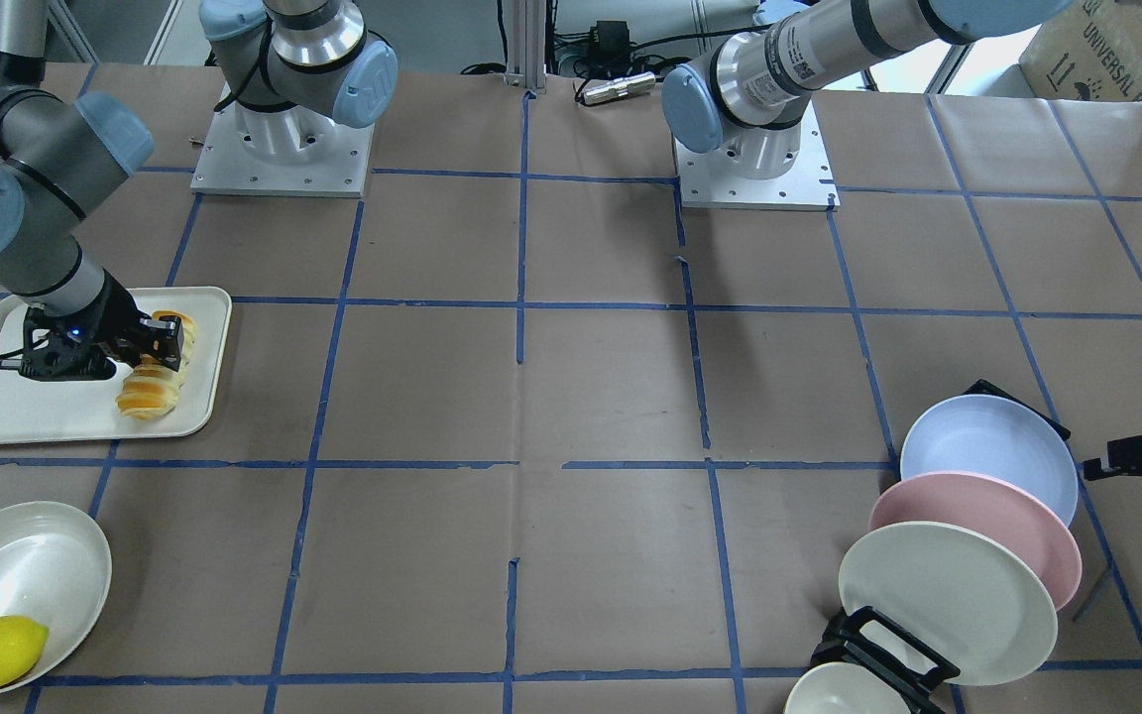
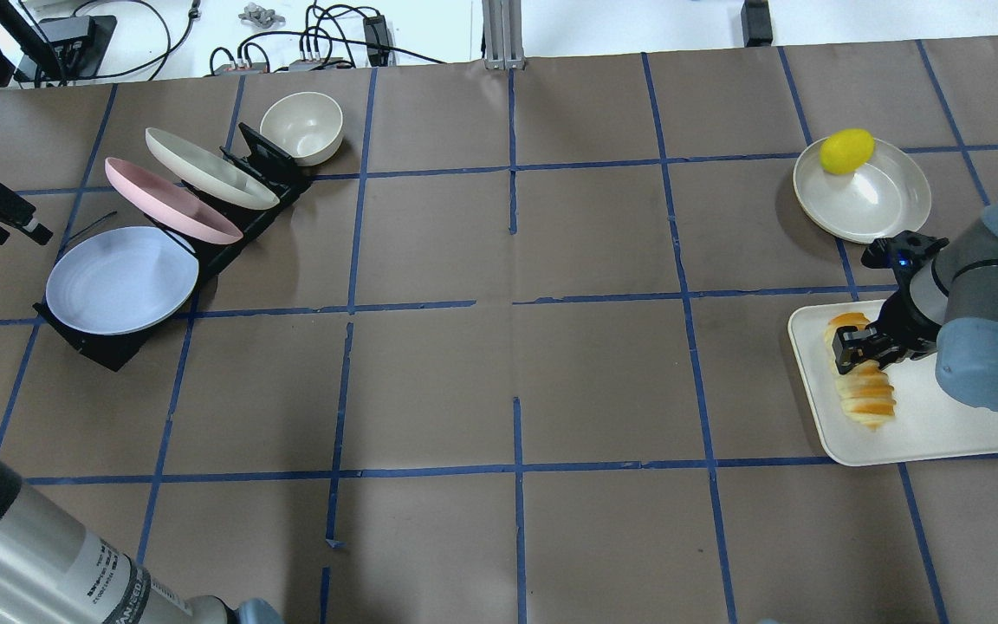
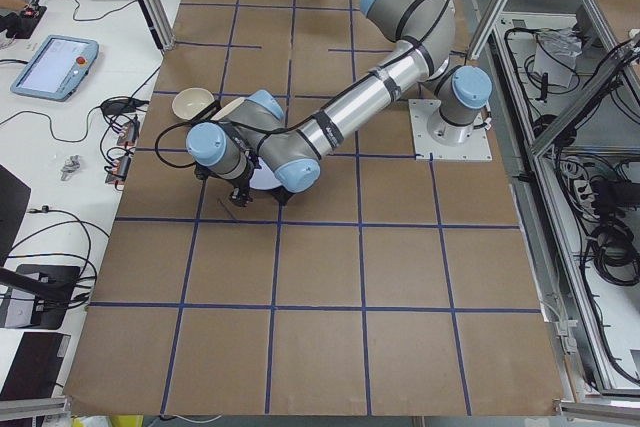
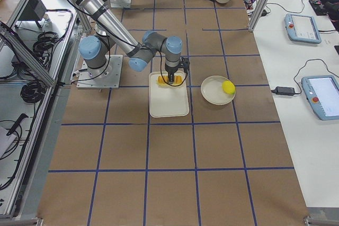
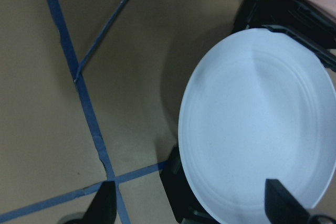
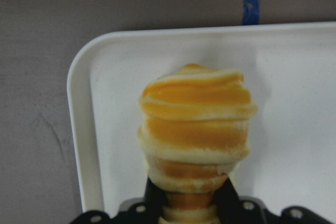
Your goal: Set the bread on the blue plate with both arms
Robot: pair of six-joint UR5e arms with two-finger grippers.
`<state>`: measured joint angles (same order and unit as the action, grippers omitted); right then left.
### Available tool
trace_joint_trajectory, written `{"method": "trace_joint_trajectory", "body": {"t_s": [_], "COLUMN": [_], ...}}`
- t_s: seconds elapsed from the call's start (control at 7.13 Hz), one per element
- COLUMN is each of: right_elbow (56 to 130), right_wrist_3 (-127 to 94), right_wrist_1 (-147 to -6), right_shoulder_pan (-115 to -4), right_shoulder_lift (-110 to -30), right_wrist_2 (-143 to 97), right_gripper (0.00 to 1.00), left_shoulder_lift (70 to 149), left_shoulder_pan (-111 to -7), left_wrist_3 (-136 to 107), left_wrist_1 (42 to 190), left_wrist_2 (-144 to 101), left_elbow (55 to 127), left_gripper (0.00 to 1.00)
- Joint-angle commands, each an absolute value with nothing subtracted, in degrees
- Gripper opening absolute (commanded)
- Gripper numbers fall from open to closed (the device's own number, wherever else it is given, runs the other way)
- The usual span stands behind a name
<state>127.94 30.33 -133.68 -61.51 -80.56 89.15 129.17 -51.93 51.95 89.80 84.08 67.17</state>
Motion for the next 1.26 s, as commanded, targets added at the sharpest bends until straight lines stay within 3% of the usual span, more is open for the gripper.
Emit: {"method": "trace_joint_trajectory", "body": {"t_s": [0.0, 0.14, 0.42, 0.56, 0.7, 1.12], "right_elbow": [128.58, 128.41, 127.71, 125.79, 120.55, 100.78], "right_wrist_3": [30.76, 30.33, 29.36, 28.49, 28.48, 22.87], "right_wrist_1": [-133.86, -133.07, -126.34, -121.60, -115.03, -93.30], "right_shoulder_pan": [-61.52, -61.70, -62.92, -64.50, -65.29, -70.63], "right_shoulder_lift": [-80.86, -82.34, -90.75, -93.75, -94.56, -93.87], "right_wrist_2": [89.12, 89.73, 89.65, 89.74, 89.74, 92.35], "right_gripper": [0.04, 0.06, 0.04, 0.01, 0.01, 0.01], "left_shoulder_lift": [132.97, 133.41, 133.51, 133.42, 133.07, 132.19], "left_shoulder_pan": [-52.03, -52.03, -52.12, -52.12, -52.12, -52.12], "left_wrist_3": [51.86, 51.86, 51.59, 51.59, 51.50, 51.50], "left_wrist_1": [89.82, 90.26, 92.71, 95.33, 95.97, 96.67], "left_wrist_2": [81.57, 81.74, 82.09, 82.18, 82.26, 82.61], "left_elbow": [67.06, 67.41, 67.59, 66.72, 66.54, 65.23], "left_gripper": [0.94, 0.81, 0.44, 0.27, 0.15, 0.11]}}
